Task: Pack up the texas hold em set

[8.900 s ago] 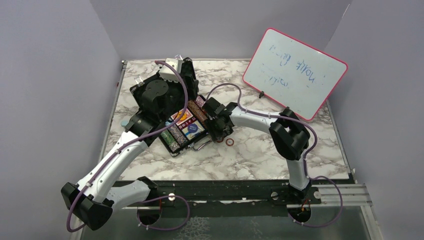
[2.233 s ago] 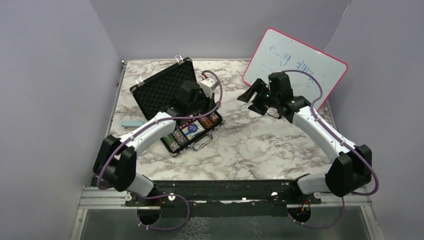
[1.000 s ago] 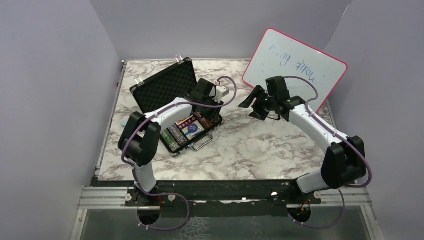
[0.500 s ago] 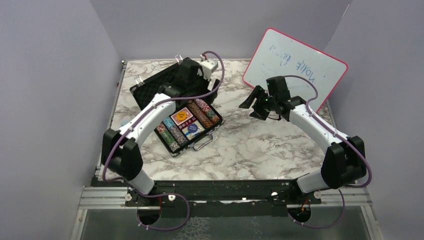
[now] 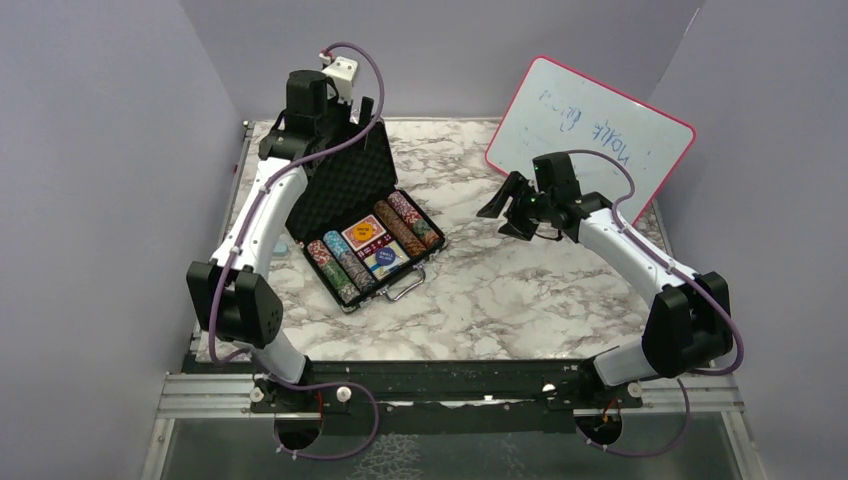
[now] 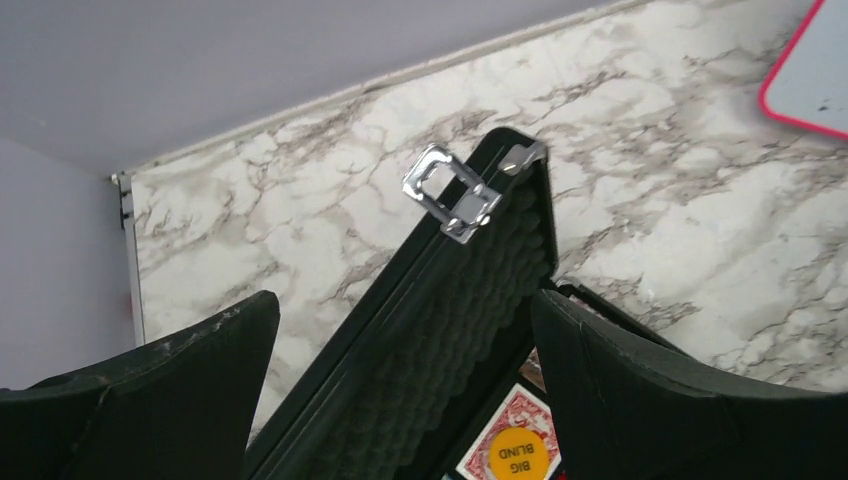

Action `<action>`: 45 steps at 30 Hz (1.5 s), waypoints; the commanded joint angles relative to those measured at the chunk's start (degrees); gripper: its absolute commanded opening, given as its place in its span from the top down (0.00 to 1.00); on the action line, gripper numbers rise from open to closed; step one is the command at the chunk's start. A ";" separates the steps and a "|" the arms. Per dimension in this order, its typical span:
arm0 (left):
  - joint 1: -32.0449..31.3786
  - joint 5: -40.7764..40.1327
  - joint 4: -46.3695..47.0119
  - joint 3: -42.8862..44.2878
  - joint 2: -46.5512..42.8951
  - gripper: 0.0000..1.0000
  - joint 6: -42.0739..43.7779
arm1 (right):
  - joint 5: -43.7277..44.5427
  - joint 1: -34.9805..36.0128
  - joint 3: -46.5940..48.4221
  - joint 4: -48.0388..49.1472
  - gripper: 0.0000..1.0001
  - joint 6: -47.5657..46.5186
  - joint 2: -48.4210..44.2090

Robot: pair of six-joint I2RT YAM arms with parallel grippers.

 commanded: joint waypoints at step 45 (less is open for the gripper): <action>-8.54 14.69 -5.83 -27.28 -2.79 0.54 -23.42 | -5.11 9.55 4.25 5.04 0.58 -19.13 9.51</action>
